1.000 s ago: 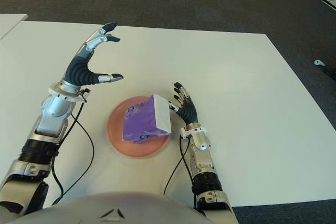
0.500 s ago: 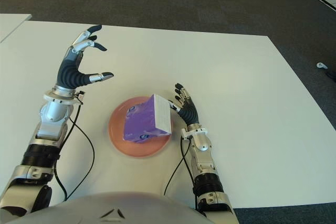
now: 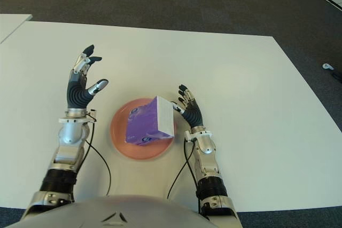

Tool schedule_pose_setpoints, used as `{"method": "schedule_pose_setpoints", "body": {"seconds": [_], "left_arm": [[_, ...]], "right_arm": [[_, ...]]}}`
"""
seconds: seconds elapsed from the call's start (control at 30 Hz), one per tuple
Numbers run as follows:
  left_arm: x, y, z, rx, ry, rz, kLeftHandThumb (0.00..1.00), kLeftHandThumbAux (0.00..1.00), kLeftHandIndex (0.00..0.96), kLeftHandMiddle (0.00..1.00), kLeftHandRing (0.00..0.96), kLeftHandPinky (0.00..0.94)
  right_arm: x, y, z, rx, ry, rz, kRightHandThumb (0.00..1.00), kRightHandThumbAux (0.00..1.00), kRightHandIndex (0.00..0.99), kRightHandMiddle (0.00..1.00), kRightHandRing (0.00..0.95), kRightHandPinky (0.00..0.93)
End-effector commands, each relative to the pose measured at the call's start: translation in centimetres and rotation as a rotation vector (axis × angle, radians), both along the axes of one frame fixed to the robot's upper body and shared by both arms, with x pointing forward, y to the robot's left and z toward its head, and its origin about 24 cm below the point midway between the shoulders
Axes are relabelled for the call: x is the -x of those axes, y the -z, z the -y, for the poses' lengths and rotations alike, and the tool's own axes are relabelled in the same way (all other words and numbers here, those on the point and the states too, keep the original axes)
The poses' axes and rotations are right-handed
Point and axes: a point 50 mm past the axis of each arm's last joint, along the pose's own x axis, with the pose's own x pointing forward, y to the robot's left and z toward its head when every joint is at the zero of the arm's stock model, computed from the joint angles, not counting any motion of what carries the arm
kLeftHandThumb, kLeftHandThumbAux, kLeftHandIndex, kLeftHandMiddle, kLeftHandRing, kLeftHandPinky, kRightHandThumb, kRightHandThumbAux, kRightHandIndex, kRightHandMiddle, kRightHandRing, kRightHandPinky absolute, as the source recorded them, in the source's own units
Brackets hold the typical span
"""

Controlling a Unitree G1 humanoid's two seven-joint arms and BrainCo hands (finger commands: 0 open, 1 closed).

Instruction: Put the tissue paper into the plate.

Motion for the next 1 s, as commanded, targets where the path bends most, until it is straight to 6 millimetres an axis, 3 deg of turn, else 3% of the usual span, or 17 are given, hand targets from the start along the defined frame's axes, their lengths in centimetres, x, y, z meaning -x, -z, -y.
{"method": "schedule_pose_setpoints", "body": {"seconds": [0.03,0.17,0.43,0.67,1.0], "left_arm": [[-0.1,0.8,1.1,0.096,-0.031,-0.009,0.0,0.462,0.28,0.144,0.035,0.0],[0.7,1.7,1.9,0.141,-0.052,-0.026,0.0,0.489,0.258,0.15,0.05,0.0],[0.9,2.2,1.5,0.134,-0.075,-0.08,0.0,0.504,0.206,0.133,0.049,0.0],[1.5,3.4,0.8,0.189,-0.064,-0.166,0.0,0.491,0.073,0.049,0.004,0.0],[1.9,4.1,1.0,0.19,-0.06,-0.194,0.0,0.506,0.024,0.005,0.0,0.0]], "right_arm": [[3.8,5.5,0.5,-0.074,0.031,-0.316,0.001,0.562,0.0,0.002,0.0,0.0],[3.6,5.4,0.4,-0.131,0.034,-0.311,0.0,0.528,0.0,0.0,0.0,0.0],[3.6,5.3,0.4,-0.158,0.04,-0.305,0.0,0.5,0.0,0.0,0.0,0.0],[3.7,5.3,0.4,-0.182,0.036,-0.296,0.0,0.483,0.0,0.0,0.0,0.0],[3.7,5.5,0.3,-0.254,0.038,-0.309,0.0,0.501,0.0,0.002,0.0,0.0]]}}
